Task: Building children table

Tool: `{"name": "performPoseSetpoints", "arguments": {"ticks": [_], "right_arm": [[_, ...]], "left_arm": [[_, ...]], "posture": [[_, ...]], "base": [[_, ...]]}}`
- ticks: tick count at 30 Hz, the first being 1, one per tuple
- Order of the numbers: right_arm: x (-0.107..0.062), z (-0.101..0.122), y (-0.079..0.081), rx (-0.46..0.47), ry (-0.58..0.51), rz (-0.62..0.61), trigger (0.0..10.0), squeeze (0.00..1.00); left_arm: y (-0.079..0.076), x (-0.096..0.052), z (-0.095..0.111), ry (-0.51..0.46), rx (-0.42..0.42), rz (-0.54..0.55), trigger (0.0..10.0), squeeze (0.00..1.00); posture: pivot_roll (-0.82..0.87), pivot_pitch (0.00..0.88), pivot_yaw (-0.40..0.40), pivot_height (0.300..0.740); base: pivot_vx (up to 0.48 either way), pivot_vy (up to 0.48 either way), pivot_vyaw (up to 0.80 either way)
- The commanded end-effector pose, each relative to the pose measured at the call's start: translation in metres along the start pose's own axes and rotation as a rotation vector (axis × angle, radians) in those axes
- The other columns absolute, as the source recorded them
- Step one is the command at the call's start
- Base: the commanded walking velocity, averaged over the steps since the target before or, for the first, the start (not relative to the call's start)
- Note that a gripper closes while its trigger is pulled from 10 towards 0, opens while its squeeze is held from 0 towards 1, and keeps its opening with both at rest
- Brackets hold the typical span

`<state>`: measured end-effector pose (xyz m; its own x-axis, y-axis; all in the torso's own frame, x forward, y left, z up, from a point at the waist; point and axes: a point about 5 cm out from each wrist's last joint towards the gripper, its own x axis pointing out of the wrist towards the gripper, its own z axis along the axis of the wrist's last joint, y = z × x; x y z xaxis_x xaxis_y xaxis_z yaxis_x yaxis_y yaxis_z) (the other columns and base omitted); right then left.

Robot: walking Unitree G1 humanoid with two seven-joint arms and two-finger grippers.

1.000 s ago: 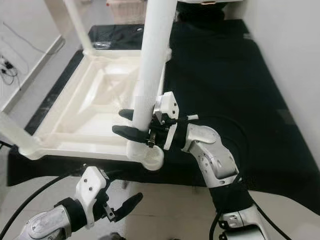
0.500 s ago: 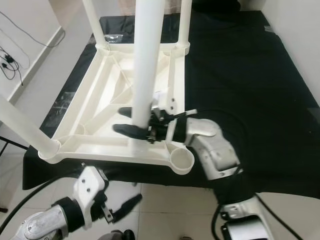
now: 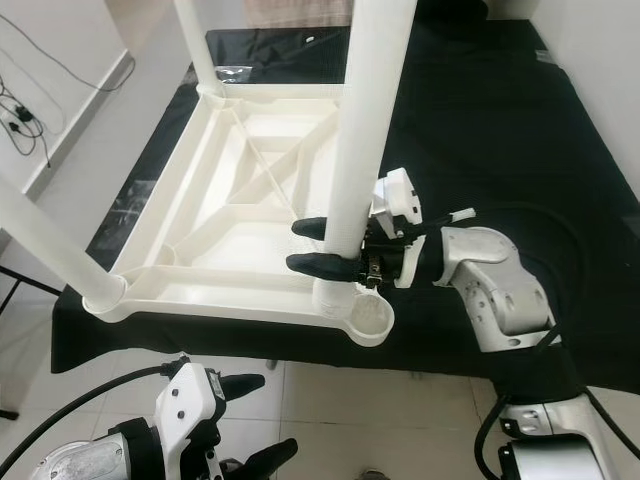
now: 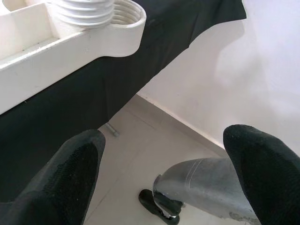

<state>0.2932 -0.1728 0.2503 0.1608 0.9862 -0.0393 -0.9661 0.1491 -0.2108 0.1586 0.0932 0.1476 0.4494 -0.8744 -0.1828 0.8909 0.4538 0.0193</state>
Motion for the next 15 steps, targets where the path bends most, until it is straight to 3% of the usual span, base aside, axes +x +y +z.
{"name": "performPoseSetpoints", "arguments": {"ticks": [1, 10, 15], "right_arm": [[-0.005, -0.002, 0.004, 0.017, 0.005, 0.029, 10.0, 0.00], [-0.028, -0.001, 0.007, 0.028, 0.035, -0.011, 10.0, 0.00], [-0.030, 0.004, 0.007, 0.010, -0.019, -0.058, 10.0, 0.00]], "left_arm": [[0.000, -0.003, -0.001, 0.010, 0.019, 0.005, 10.0, 0.00], [0.010, -0.004, 0.000, 0.024, 0.057, 0.114, 10.0, 0.00], [0.018, -0.002, -0.001, 0.037, 0.048, 0.175, 10.0, 0.00]], "posture": [[0.02, 0.226, 0.046, 0.740], [0.02, 0.233, 0.045, 0.740], [0.01, 0.232, 0.044, 0.740]], "base": [[0.000, 0.000, 0.00], [0.000, 0.000, 0.00], [0.000, 0.000, 0.00]]}}
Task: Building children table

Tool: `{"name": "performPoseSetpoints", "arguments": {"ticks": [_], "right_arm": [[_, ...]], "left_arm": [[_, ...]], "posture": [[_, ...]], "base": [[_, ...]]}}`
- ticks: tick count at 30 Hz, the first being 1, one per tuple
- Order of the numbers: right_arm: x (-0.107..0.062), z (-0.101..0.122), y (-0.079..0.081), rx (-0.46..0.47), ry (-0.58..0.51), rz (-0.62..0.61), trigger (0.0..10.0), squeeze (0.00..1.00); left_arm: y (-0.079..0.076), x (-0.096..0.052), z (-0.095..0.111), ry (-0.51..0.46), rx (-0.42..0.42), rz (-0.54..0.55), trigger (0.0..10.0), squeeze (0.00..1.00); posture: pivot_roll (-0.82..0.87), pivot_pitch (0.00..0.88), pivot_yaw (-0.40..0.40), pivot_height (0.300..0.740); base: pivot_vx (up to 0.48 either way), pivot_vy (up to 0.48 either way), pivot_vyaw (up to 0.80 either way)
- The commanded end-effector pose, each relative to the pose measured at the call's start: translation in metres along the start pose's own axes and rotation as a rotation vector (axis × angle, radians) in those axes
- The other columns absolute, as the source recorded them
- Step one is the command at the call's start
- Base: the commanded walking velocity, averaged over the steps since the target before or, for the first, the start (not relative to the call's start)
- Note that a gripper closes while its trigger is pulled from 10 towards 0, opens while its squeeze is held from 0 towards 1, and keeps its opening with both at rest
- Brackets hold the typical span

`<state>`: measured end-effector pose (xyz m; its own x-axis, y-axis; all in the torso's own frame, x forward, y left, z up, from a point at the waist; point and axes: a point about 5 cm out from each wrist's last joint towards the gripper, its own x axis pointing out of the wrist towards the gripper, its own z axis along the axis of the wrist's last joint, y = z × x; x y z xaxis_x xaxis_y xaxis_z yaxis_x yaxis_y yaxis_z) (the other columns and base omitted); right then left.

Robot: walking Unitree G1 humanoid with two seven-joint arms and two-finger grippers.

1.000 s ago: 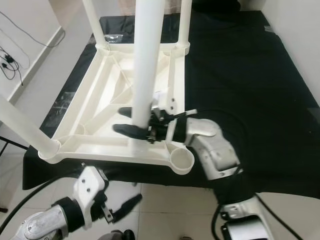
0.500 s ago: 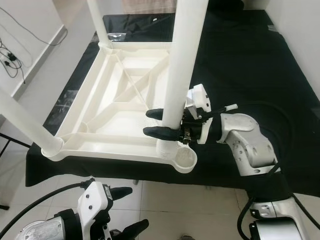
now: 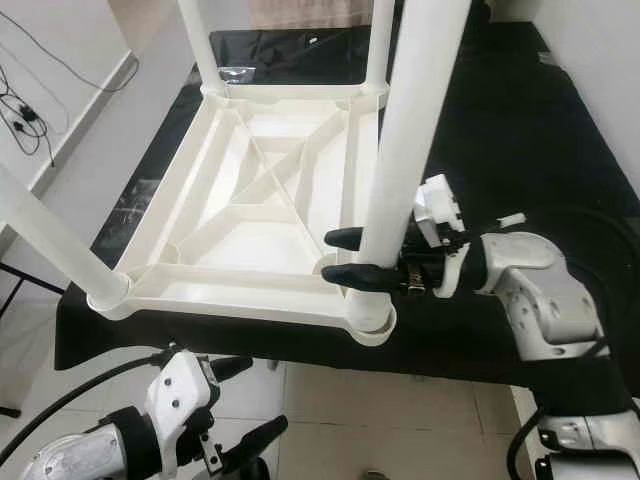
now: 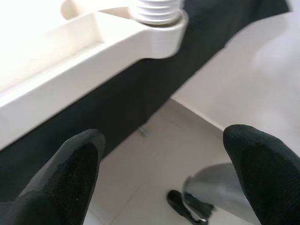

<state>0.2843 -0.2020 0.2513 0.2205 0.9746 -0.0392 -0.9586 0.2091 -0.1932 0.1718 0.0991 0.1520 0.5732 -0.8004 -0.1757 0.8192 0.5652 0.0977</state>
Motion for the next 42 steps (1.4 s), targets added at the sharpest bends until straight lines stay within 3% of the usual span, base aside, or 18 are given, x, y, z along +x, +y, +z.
{"name": "performPoseSetpoints", "arguments": {"ticks": [1, 5, 6, 11, 14, 17, 20, 26, 30, 33, 42], "right_arm": [[0.003, 0.011, 0.001, -0.035, -0.104, -0.044, 10.0, 0.00], [0.008, 0.021, 0.000, -0.049, -0.189, -0.075, 10.0, 0.00], [0.014, 0.030, 0.000, -0.064, -0.270, -0.114, 10.0, 0.00], [0.025, 0.037, -0.002, -0.077, -0.324, -0.202, 10.0, 0.00], [0.032, 0.031, -0.004, -0.084, -0.294, -0.262, 10.0, 0.00], [0.043, 0.024, 0.003, -0.068, -0.278, -0.248, 10.0, 0.00], [0.043, 0.024, 0.003, -0.068, -0.278, -0.248, 10.0, 0.00], [0.060, 0.015, 0.007, -0.036, -0.265, -0.327, 10.0, 0.00], [0.062, 0.013, 0.007, -0.029, -0.259, -0.358, 10.0, 0.00], [0.062, 0.008, 0.001, -0.020, -0.236, -0.460, 10.0, 0.00], [0.065, -0.004, -0.006, 0.027, -0.187, -0.603, 10.0, 0.00]], "left_arm": [[0.009, 0.001, -0.004, 0.027, -0.003, 0.065, 10.0, 0.00], [0.014, 0.004, -0.001, 0.013, 0.003, 0.094, 10.0, 0.00], [0.018, 0.007, 0.001, 0.003, 0.003, 0.116, 10.0, 0.00], [0.023, 0.012, 0.001, 0.003, 0.013, 0.138, 10.0, 0.00], [0.024, 0.017, 0.001, 0.014, 0.022, 0.146, 10.0, 0.00], [0.027, 0.022, 0.001, 0.017, 0.037, 0.162, 10.0, 0.00], [0.027, 0.022, 0.001, 0.017, 0.037, 0.162, 10.0, 0.00], [0.038, 0.026, 0.002, -0.012, 0.039, 0.212, 10.0, 0.00], [0.041, 0.027, 0.002, -0.021, 0.036, 0.233, 10.0, 0.00], [0.050, 0.026, 0.000, -0.025, 0.040, 0.294, 10.0, 0.00], [0.052, 0.027, -0.004, -0.042, 0.005, 0.317, 10.0, 0.00]], "posture": [[0.01, 0.225, 0.040, 0.740], [0.00, 0.223, 0.040, 0.740], [0.00, 0.216, 0.037, 0.740], [-0.01, 0.206, 0.035, 0.740], [-0.02, 0.195, 0.030, 0.740], [-0.03, 0.190, 0.030, 0.740], [-0.03, 0.190, 0.030, 0.740], [-0.03, 0.172, 0.026, 0.740], [-0.03, 0.172, 0.026, 0.740], [-0.04, 0.168, 0.023, 0.740], [-0.05, 0.158, 0.015, 0.740]], "base": [[0.000, 0.000, 0.00], [0.000, 0.000, 0.00], [0.000, 0.000, 0.00], [0.000, 0.000, 0.00], [0.000, 0.000, 0.00], [-0.317, 0.000, 0.00], [-0.352, 0.000, 0.00], [-0.058, 0.000, 0.00], [0.000, 0.000, 0.00], [0.000, 0.000, 0.00], [0.000, 0.000, 0.00]]}}
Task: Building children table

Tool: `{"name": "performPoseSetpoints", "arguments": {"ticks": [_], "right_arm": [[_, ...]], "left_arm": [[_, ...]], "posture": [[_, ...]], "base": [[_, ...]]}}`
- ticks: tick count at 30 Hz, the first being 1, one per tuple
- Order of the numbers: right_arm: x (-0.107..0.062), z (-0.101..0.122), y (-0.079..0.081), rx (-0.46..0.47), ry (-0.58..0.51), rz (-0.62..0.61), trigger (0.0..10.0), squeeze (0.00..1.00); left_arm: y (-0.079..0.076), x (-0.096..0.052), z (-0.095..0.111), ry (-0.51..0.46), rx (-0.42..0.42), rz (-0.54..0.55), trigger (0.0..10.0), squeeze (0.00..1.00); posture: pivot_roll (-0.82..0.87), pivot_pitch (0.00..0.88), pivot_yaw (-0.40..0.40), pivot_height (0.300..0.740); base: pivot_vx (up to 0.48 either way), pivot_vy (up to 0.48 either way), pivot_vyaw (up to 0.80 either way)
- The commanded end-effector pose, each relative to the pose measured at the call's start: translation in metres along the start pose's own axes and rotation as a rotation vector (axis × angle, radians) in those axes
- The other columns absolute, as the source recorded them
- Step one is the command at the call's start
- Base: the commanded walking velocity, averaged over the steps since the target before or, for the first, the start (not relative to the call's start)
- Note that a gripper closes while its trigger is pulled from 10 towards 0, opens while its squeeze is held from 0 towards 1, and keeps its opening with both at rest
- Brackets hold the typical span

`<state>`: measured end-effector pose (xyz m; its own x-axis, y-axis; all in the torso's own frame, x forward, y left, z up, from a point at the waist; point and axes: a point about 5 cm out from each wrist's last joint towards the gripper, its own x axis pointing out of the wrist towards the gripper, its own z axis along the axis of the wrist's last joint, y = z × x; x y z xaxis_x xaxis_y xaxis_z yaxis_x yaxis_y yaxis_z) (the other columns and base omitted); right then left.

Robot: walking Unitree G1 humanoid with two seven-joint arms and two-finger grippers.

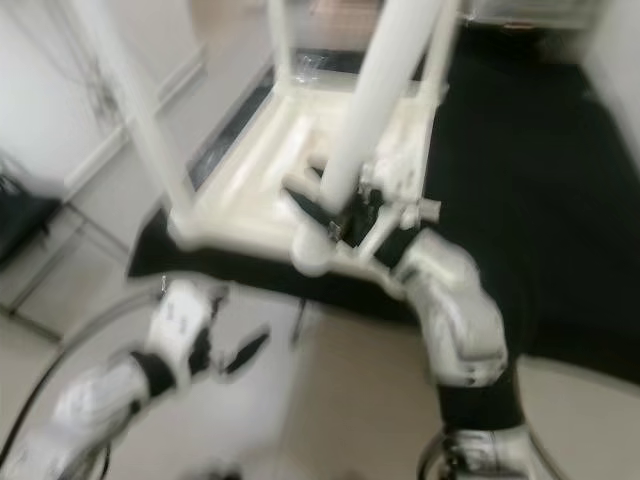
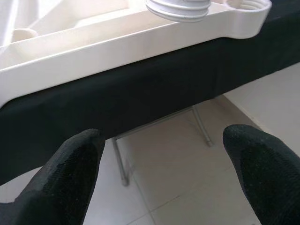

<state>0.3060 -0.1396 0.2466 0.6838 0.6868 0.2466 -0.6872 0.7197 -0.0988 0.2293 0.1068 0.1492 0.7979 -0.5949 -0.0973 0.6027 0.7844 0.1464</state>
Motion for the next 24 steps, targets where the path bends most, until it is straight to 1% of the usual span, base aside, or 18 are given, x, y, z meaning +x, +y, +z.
{"name": "performPoseSetpoints", "arguments": {"ticks": [1, 5, 8, 10, 12, 15, 18, 24], "right_arm": [[-0.001, -0.003, 0.003, -0.004, 0.016, -0.026, 10.0, 0.00], [0.000, -0.005, 0.004, -0.007, 0.025, -0.046, 10.0, 0.00], [0.003, -0.006, -0.002, -0.022, 0.034, -0.110, 10.0, 0.00], [0.004, -0.006, -0.007, -0.025, 0.045, -0.150, 10.0, 0.00], [0.004, -0.007, -0.009, -0.014, 0.048, -0.164, 10.0, 0.00], [0.005, -0.007, -0.011, -0.005, 0.047, -0.178, 10.0, 0.00], [0.005, -0.007, -0.010, 0.006, 0.041, -0.181, 10.0, 0.00], [0.007, -0.006, -0.008, 0.022, 0.027, -0.185, 10.0, 0.00]], "left_arm": [[0.001, 0.001, -0.001, -0.004, 0.003, 0.007, 10.0, 0.00], [0.001, 0.001, -0.001, -0.012, 0.014, 0.005, 10.0, 0.00], [-0.002, 0.003, 0.001, -0.030, 0.048, -0.019, 10.0, 0.00], [-0.002, 0.004, 0.000, -0.030, 0.054, -0.010, 10.0, 0.00], [-0.002, 0.004, 0.000, -0.031, 0.055, -0.002, 10.0, 0.00], [0.001, 0.005, 0.000, -0.030, 0.070, 0.039, 10.0, 0.00], [0.001, 0.005, 0.000, -0.030, 0.070, 0.042, 10.0, 0.00], [0.000, 0.006, 0.001, -0.051, 0.080, 0.013, 10.0, 0.00]], "posture": [[-0.05, 0.154, 0.014, 0.740], [-0.05, 0.151, 0.014, 0.740], [-0.05, 0.149, 0.013, 0.740], [-0.05, 0.149, 0.012, 0.740], [-0.05, 0.149, 0.012, 0.740], [-0.05, 0.150, 0.012, 0.740], [-0.04, 0.149, 0.013, 0.740], [-0.04, 0.146, 0.016, 0.740]], "base": [[0.000, 0.000, 0.00], [0.000, 0.000, 0.00], [0.000, 0.000, 0.00], [0.000, 0.000, 0.00], [0.000, 0.000, -0.80], [0.000, 0.000, -0.80], [0.000, 0.000, -0.80], [0.000, 0.000, -0.80]]}}
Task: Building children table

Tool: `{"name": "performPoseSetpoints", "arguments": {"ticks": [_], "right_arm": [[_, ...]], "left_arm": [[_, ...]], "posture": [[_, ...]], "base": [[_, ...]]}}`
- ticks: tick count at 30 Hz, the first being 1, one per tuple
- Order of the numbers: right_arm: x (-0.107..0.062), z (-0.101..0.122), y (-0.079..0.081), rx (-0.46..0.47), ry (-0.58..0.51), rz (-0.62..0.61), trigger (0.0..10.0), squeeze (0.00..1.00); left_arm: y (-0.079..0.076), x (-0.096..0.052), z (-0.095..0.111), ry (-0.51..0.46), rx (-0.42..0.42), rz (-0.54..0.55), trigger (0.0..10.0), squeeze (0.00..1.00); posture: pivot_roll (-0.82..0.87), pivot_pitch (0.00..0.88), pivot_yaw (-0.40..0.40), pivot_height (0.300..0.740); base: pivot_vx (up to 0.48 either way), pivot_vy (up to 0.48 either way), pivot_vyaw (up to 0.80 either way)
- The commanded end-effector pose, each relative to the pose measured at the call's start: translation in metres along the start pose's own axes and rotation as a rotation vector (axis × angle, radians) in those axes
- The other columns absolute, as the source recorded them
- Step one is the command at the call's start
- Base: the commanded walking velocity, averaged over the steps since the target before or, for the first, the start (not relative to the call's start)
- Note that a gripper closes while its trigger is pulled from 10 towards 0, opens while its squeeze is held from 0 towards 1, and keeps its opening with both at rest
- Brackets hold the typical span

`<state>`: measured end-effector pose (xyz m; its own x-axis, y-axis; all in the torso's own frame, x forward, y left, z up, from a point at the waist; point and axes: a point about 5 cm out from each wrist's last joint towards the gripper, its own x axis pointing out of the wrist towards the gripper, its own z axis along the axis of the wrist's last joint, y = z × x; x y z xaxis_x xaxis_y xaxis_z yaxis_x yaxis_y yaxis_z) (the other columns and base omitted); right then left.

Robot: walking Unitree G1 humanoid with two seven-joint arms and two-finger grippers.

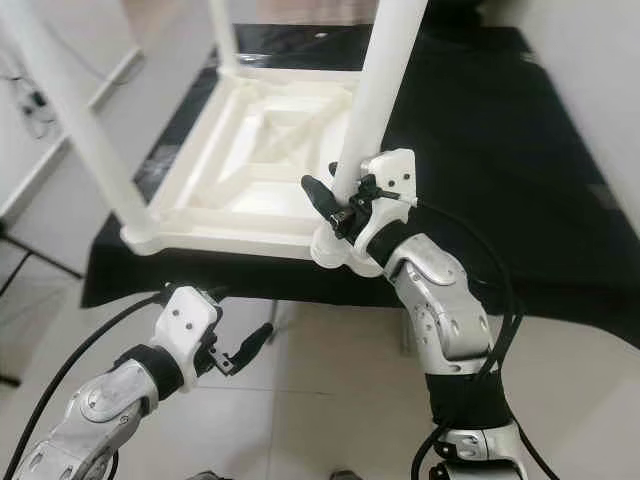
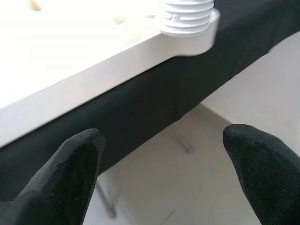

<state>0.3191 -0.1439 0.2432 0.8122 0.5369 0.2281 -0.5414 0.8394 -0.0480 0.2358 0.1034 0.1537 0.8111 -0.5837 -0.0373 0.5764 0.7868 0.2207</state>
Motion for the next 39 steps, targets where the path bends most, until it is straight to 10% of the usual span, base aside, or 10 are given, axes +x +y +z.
{"name": "performPoseSetpoints", "arguments": {"ticks": [1, 39], "right_arm": [[0.002, 0.000, 0.003, 0.020, -0.009, 0.009, 10.0, 0.00], [0.011, 0.007, 0.015, 0.003, -0.097, 0.069, 10.0, 0.00]], "left_arm": [[-0.003, 0.000, -0.003, -0.001, 0.003, -0.023, 10.0, 0.00], [0.000, 0.004, -0.003, -0.045, -0.045, -0.041, 10.0, 0.00]], "posture": [[-0.05, 0.142, 0.015, 0.740], [-0.04, 0.104, 0.013, 0.740]], "base": [[0.000, 0.000, -0.80], [0.066, 0.000, -0.40]]}}
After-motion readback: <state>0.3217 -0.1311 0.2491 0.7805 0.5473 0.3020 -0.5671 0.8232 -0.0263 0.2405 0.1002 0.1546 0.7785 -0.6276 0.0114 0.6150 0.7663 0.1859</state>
